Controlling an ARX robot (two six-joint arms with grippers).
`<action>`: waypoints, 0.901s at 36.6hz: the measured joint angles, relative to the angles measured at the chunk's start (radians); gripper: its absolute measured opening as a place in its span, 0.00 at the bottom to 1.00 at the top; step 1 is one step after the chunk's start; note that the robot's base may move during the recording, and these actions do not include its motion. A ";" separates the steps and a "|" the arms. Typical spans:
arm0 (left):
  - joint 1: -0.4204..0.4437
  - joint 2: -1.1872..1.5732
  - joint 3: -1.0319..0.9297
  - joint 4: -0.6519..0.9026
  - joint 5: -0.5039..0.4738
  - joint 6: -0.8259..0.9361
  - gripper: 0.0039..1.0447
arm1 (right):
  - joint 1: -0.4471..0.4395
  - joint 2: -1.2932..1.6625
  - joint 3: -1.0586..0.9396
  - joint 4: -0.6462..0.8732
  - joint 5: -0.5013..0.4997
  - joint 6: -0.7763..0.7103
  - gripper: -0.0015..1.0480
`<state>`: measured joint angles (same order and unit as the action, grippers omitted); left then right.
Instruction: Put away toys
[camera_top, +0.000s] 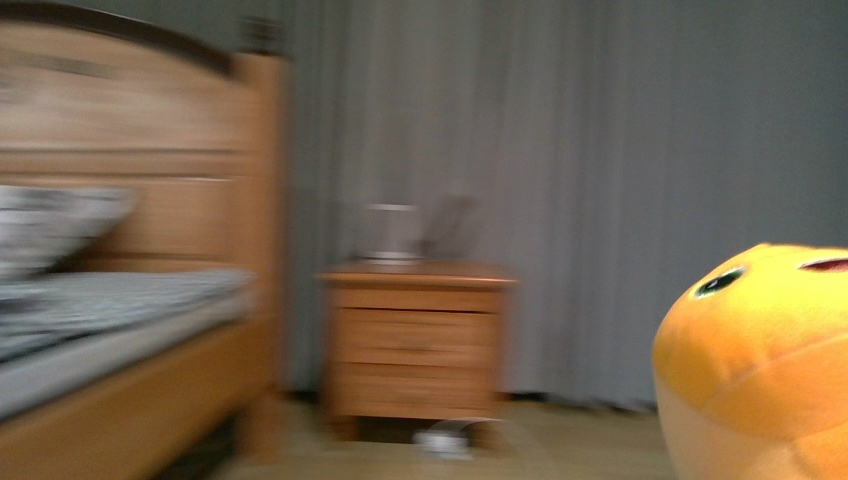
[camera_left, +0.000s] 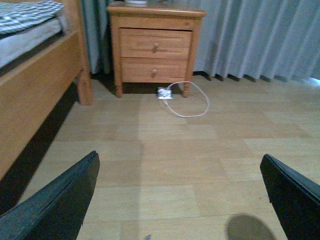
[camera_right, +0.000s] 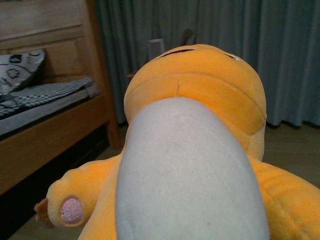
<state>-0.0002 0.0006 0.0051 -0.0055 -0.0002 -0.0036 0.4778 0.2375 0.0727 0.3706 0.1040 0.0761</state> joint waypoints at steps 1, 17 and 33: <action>0.000 0.000 0.000 0.000 0.000 0.000 0.94 | 0.000 0.000 0.000 0.000 0.000 0.000 0.10; -0.002 0.001 0.000 0.000 0.003 0.000 0.94 | -0.002 -0.003 0.000 0.000 0.006 0.000 0.10; 0.000 0.000 0.000 0.000 0.000 0.000 0.94 | 0.000 0.000 0.000 0.000 -0.005 0.000 0.10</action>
<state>-0.0002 0.0006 0.0051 -0.0055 -0.0006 -0.0036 0.4778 0.2379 0.0727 0.3706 0.0994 0.0757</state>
